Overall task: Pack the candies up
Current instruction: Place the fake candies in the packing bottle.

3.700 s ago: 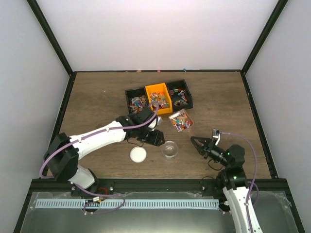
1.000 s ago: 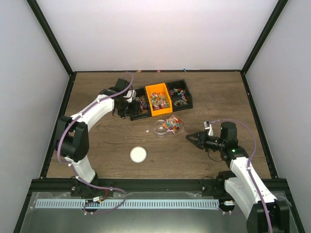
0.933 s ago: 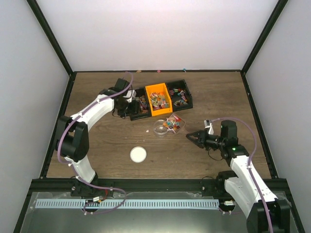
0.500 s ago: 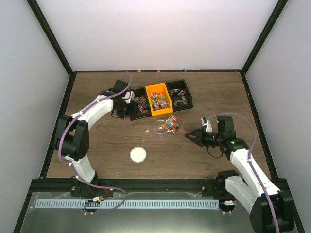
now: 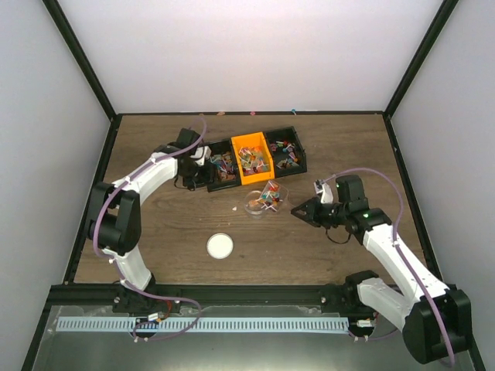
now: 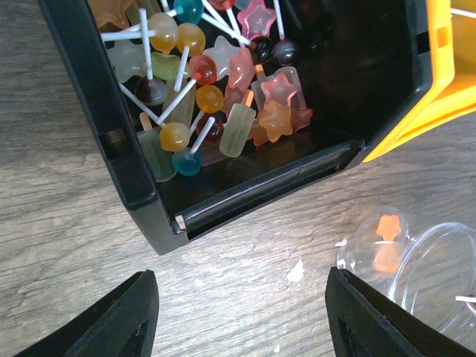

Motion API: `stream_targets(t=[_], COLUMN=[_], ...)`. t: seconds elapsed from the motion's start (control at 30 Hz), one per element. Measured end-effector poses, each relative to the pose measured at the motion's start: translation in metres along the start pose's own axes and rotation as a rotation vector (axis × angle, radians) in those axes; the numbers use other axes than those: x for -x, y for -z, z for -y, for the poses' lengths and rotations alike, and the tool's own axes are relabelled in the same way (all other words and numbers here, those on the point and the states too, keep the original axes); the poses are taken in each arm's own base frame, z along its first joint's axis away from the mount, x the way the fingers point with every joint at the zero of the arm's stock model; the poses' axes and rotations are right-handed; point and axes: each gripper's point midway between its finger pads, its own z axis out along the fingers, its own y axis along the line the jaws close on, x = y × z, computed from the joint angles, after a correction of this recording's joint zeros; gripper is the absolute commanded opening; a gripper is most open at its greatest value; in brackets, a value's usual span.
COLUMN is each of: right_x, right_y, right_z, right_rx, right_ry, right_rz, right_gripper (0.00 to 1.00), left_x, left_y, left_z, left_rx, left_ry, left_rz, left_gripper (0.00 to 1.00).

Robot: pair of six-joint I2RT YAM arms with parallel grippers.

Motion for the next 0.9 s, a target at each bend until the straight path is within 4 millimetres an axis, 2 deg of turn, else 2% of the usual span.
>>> stream_targets(t=[0.4, 0.9], right_x=[0.009, 0.012], right_y=[0.000, 0.003], right_z=[-0.007, -0.011], right_rx=[-0.092, -0.185], right_ry=[0.061, 0.102], right_rz=[-0.014, -0.025], right_gripper=[0.01, 0.01], left_x=[0.000, 0.002], left_y=[-0.003, -0.013], left_z=[-0.003, -0.008], left_rx=[-0.013, -0.023], left_ry=[0.008, 0.024], left_rz=[-0.001, -0.013], left_gripper=[0.64, 0.64])
